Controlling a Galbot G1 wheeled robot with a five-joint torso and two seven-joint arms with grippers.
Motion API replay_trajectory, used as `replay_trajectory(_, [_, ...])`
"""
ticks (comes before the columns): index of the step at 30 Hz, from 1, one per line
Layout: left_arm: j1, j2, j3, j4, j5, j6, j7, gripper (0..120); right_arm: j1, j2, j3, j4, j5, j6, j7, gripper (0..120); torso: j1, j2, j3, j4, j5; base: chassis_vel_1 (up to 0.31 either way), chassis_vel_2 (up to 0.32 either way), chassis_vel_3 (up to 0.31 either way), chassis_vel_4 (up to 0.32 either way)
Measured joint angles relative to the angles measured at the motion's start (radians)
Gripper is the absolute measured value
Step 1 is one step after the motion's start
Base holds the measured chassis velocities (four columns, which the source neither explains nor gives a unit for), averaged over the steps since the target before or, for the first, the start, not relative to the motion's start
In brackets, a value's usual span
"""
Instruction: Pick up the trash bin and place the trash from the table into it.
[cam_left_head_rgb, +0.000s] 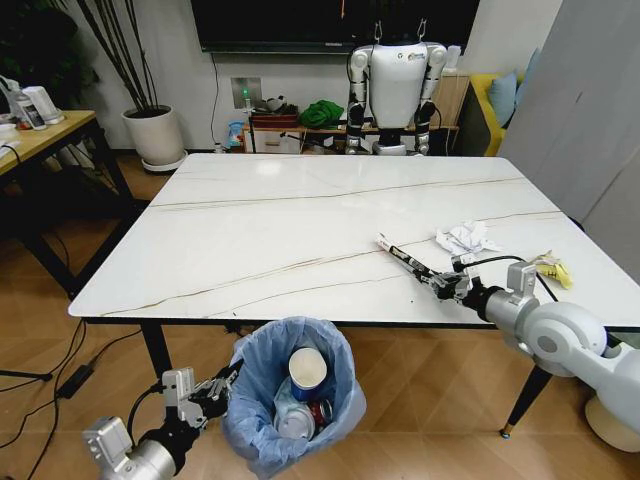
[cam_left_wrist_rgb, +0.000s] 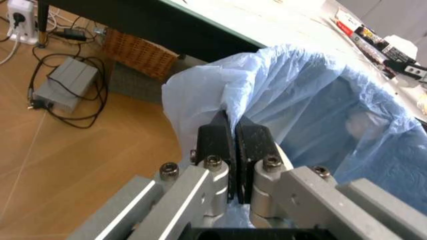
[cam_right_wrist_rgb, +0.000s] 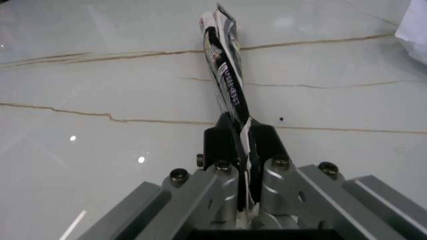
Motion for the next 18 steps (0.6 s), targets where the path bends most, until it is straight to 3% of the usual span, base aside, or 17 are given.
replay_trajectory(8, [0.009,-0.006,0.021,-0.002,0.016,-0.006,-0.007,0,-0.173,-0.018,0.171,0.107,-0.048,0.072,-0.061,0,0.0,0.0,0.0,-0.0005,-0.0003,0.0,0.0,0.0,0.0])
replay_trajectory(11, [0.016,-0.012,0.023,-0.005,0.026,-0.008,-0.005,0,-0.194,-0.025,0.19,0.135,-0.073,0.103,-0.106,0,0.0,0.0,0.0,-0.0006,0.0,0.0,0.0,0.0,0.0])
replay_trajectory(18, [0.024,-0.033,0.012,-0.026,0.033,-0.016,-0.012,0,-0.198,-0.097,0.204,0.273,-0.2,0.241,-0.393,0,0.0,0.0,0.0,0.0,0.0001,0.0,0.0,0.0,0.0])
